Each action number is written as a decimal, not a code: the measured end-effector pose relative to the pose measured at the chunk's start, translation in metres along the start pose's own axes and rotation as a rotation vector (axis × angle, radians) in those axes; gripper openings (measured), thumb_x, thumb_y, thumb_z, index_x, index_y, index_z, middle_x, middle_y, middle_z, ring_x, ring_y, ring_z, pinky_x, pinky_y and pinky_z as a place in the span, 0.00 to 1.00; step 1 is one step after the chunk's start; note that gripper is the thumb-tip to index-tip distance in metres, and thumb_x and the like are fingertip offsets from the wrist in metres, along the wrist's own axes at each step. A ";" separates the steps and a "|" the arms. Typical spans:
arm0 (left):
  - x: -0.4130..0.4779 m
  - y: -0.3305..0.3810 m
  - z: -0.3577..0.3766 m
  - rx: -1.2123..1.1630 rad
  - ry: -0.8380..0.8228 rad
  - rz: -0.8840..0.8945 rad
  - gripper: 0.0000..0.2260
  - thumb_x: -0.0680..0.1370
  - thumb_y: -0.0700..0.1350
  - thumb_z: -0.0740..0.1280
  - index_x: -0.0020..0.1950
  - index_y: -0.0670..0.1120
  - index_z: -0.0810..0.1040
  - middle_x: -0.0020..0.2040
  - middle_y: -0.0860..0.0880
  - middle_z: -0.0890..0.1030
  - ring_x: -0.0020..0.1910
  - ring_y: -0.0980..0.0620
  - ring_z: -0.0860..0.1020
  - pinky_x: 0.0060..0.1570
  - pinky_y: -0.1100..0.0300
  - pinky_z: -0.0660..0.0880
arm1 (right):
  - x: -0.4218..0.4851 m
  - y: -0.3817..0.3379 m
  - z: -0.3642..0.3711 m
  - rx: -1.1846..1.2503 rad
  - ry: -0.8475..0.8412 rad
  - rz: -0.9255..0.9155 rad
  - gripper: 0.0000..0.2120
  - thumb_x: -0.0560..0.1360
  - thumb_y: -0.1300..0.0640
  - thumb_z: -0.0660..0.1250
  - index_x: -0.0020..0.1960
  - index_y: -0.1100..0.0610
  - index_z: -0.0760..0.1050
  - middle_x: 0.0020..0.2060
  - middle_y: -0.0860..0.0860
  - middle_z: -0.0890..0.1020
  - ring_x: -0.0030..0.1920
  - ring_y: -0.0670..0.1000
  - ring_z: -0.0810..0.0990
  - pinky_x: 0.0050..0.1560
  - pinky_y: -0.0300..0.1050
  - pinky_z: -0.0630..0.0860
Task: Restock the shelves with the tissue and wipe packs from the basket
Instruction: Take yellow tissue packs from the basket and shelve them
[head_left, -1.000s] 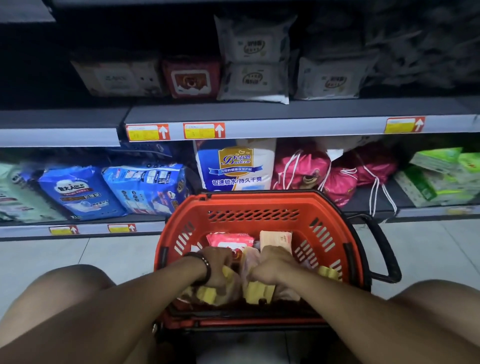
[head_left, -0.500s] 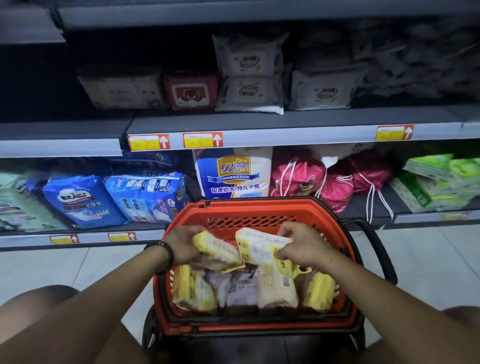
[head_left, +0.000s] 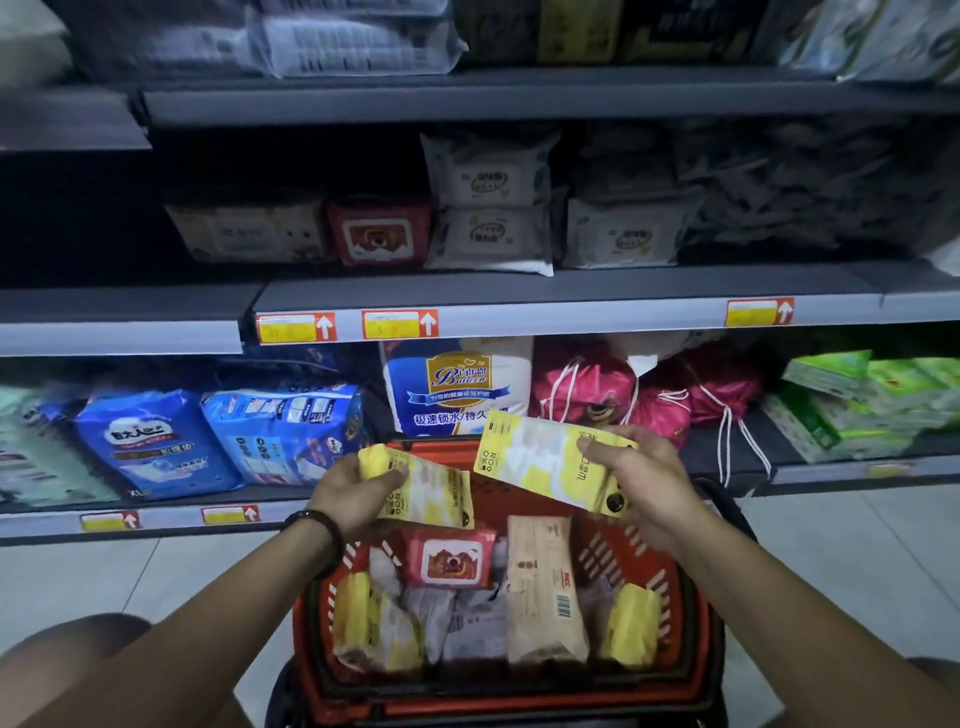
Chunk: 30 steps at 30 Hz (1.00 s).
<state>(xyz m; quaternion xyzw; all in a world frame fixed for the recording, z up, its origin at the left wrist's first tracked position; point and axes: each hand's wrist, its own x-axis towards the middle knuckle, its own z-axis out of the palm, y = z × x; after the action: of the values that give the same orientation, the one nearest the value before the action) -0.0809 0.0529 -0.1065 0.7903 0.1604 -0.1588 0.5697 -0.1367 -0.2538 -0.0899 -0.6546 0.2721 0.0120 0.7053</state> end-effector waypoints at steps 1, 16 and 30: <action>0.001 0.000 0.002 -0.055 -0.006 -0.020 0.11 0.80 0.47 0.73 0.49 0.46 0.72 0.49 0.49 0.79 0.49 0.45 0.80 0.57 0.38 0.82 | -0.001 -0.002 0.001 0.033 0.002 0.028 0.18 0.75 0.55 0.79 0.61 0.54 0.77 0.47 0.56 0.89 0.47 0.59 0.87 0.37 0.54 0.83; -0.017 0.032 0.027 -0.563 -0.386 -0.122 0.42 0.64 0.70 0.78 0.72 0.52 0.73 0.70 0.40 0.80 0.65 0.35 0.80 0.48 0.39 0.82 | -0.011 -0.027 0.036 0.198 -0.055 -0.016 0.17 0.78 0.44 0.74 0.55 0.58 0.82 0.44 0.56 0.86 0.33 0.52 0.83 0.23 0.40 0.73; -0.020 0.051 0.039 -0.708 -0.225 -0.068 0.26 0.75 0.62 0.70 0.63 0.44 0.80 0.56 0.36 0.87 0.52 0.37 0.84 0.56 0.41 0.79 | -0.024 -0.032 0.061 0.327 -0.214 0.153 0.32 0.71 0.28 0.69 0.62 0.52 0.81 0.59 0.61 0.85 0.57 0.67 0.86 0.60 0.65 0.82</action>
<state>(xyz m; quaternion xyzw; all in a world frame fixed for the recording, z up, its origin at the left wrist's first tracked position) -0.0794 -0.0012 -0.0666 0.5160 0.1679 -0.1983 0.8162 -0.1226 -0.1930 -0.0516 -0.5039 0.2428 0.0910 0.8239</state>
